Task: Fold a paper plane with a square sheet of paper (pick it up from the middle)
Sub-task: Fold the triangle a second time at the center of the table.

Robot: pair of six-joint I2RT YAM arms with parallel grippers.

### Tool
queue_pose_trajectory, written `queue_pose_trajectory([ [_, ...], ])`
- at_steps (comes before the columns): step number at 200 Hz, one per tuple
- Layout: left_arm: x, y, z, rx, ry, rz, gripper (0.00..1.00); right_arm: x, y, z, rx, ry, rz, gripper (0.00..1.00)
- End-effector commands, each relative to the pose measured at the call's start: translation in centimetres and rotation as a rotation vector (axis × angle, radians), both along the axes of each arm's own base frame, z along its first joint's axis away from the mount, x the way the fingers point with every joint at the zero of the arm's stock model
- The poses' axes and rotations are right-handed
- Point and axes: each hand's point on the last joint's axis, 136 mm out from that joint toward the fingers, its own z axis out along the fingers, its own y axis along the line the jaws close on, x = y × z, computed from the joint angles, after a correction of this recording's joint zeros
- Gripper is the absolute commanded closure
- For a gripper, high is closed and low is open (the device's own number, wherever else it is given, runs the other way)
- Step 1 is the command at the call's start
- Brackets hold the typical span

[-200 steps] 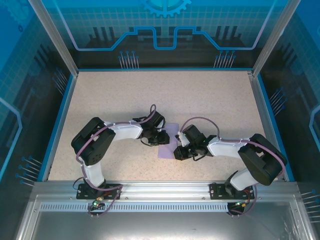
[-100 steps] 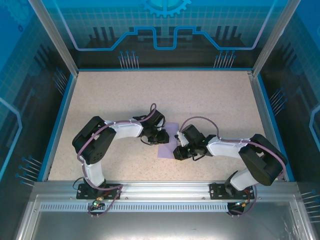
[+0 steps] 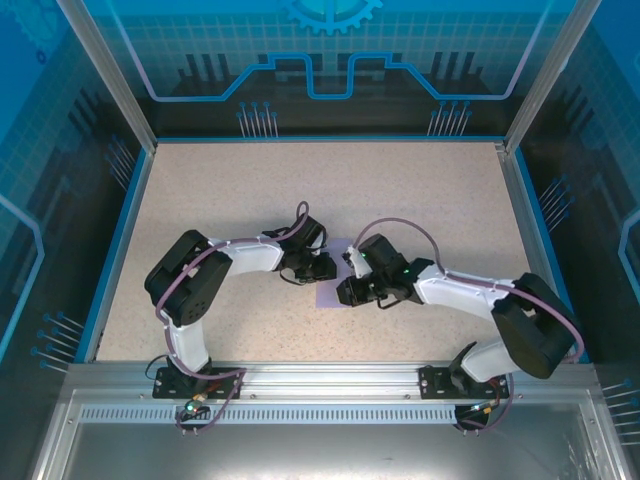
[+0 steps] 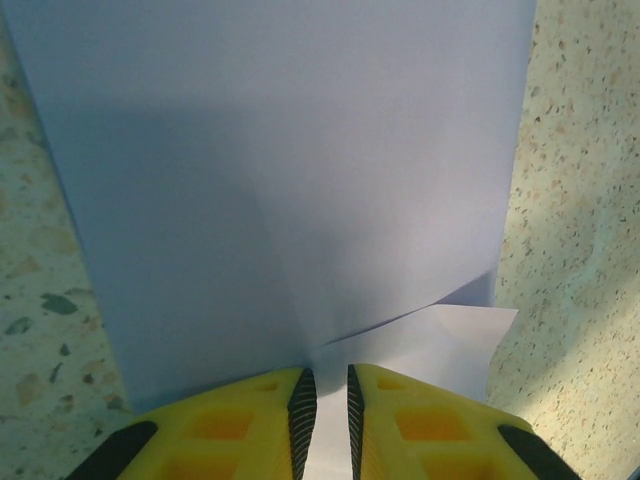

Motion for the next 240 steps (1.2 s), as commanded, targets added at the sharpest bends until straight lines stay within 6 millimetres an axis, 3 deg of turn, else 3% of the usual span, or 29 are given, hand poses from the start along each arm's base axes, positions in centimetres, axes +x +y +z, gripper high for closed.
queue_pose_trajectory([
  [1,-1.3,3.3,-4.3,0.154,0.067,0.017,0.78,0.5,1.7,-0.7,0.025,0.019,0.031,0.85],
  [29,-1.4,3.5,-4.3,0.161,0.067,0.011,0.78,0.9,1.8,-2.7,0.002,0.042,0.047,0.85],
  [62,-1.6,3.6,-4.5,0.165,0.069,0.006,0.78,0.8,0.3,-5.0,-0.031,0.072,0.031,0.86],
  [154,-1.1,3.9,-4.1,0.155,0.067,0.0,0.78,-2.9,-4.2,-8.1,-0.015,0.158,-0.024,0.86],
  [178,-1.1,3.8,-3.9,0.156,0.066,-0.008,0.78,-3.5,-4.6,-7.8,0.009,0.163,-0.034,0.86],
  [202,-1.1,3.7,-3.9,0.154,0.067,-0.015,0.78,-3.4,-4.3,-5.9,0.048,0.14,-0.036,0.86],
  [240,-1.0,3.5,-3.7,0.146,0.065,-0.024,0.78,0.1,-3.2,-0.8,0.121,0.017,-0.067,0.86],
])
